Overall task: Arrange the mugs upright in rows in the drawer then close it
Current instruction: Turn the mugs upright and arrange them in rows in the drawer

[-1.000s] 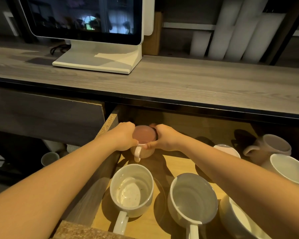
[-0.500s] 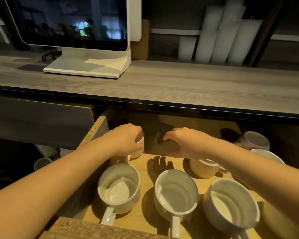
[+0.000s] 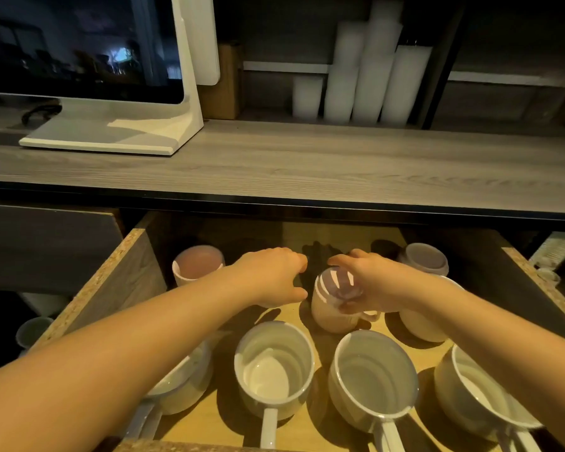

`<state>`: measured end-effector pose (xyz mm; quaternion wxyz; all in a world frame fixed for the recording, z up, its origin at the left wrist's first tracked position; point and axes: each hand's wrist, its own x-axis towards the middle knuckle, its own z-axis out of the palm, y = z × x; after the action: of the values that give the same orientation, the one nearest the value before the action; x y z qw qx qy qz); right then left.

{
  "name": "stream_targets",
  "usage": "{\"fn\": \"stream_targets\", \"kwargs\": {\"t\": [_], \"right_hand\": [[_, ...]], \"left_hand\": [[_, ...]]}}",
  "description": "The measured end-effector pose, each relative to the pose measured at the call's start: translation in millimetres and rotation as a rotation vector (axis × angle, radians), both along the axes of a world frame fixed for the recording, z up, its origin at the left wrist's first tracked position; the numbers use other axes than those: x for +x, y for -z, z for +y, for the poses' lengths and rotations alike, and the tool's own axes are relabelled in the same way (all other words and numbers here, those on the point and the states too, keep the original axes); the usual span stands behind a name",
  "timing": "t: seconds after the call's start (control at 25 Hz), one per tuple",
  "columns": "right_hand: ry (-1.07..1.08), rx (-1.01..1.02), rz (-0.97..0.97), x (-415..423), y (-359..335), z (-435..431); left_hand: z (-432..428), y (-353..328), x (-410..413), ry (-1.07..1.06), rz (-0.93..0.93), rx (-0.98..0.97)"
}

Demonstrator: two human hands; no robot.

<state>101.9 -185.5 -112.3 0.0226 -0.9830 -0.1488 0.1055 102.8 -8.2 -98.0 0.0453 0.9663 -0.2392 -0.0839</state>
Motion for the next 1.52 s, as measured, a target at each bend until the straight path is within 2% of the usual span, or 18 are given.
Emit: {"fn": "stream_targets", "kwargs": {"t": [0.32, 0.48, 0.64, 0.8, 1.0, 1.08, 1.24, 1.36, 1.52], "right_hand": [[0.009, -0.024, -0.062, 1, 25, 1], [0.026, 0.032, -0.059, -1, 18, 1], [0.056, 0.333, -0.047, -11, -15, -4], [0.039, 0.663, 0.03, -25, -59, -11], [0.16, 1.025, 0.148, -24, -64, -22], [0.174, 1.114, 0.211, -21, -61, -25], [0.118, 1.089, 0.328, -19, -61, -27], [0.146, 0.947, 0.277, -20, -60, -24], [0.184, 0.847, 0.182, -23, -54, -7]], "left_hand": [[0, 25, -6, -0.012, 0.085, 0.04], [7, 21, -5, -0.062, 0.129, -0.104], [17, 15, -1, -0.066, 0.139, -0.279], [17, 4, -3, 0.013, 0.189, -0.577], [14, -7, -7, 0.015, 0.178, -0.941], [14, -8, -8, 0.004, 0.148, -1.019], [12, -13, -12, -0.026, -0.011, -0.977], [10, -16, -16, -0.071, -0.163, -0.736], [9, -15, -17, -0.128, -0.203, -0.536]]}}
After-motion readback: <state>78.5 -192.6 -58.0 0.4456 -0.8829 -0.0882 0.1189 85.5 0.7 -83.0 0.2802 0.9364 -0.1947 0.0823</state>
